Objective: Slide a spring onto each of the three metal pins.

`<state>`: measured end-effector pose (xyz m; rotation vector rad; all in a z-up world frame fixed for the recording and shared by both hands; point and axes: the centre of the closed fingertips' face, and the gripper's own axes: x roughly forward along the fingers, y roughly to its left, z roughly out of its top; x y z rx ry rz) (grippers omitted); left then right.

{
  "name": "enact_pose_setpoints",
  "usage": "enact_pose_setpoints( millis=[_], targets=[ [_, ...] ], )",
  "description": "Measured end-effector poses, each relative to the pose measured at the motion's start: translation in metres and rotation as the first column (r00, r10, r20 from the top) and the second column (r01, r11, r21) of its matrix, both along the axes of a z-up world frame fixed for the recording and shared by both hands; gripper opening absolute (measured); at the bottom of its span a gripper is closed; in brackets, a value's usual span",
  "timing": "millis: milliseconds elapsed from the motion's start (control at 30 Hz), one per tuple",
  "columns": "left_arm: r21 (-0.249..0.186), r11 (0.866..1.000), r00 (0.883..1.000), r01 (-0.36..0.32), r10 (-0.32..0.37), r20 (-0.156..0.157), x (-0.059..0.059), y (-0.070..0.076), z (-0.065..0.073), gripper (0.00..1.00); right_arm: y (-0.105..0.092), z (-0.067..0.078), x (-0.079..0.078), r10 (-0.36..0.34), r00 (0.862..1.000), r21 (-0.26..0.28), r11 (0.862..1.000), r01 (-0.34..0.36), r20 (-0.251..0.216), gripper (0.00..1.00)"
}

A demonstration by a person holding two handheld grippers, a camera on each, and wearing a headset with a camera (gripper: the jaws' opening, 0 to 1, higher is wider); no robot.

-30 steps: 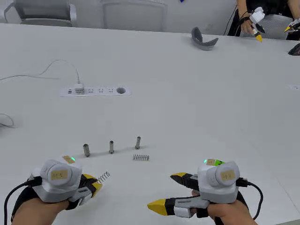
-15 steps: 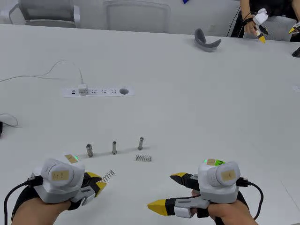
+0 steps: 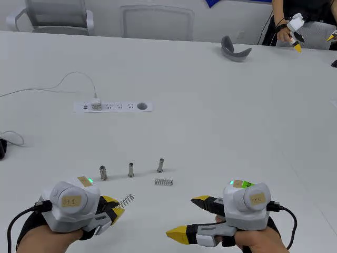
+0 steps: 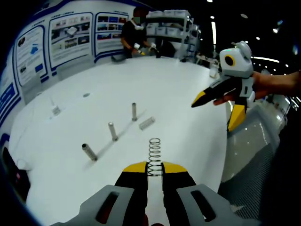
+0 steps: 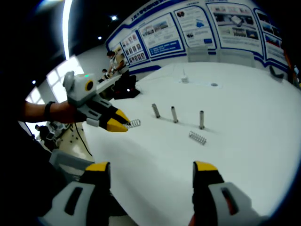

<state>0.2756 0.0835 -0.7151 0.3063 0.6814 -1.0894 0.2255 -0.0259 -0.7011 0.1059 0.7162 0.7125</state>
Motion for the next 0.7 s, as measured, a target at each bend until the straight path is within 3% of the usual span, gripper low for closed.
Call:
enact_pose_setpoints(
  millis=[167,433,700],
  targets=[
    [-0.008,1.000,1.000,0.016,-0.016,0.007,-0.002,-0.006,0.005,0.10,0.004,0.003,0.004,0.003,1.000,0.022,1.000,-0.003,0.005,0.70],
    [-0.025,0.998,0.998,0.056,-0.055,0.014,-0.014,-0.020,0.015,0.10,0.016,0.011,0.011,-0.004,1.000,0.107,0.994,0.004,-0.002,0.61],
    [-0.038,0.993,0.994,0.111,-0.110,0.017,-0.032,-0.036,0.019,0.10,0.028,0.020,0.016,-0.012,1.000,0.215,0.976,0.018,-0.027,0.52]
  ],
)
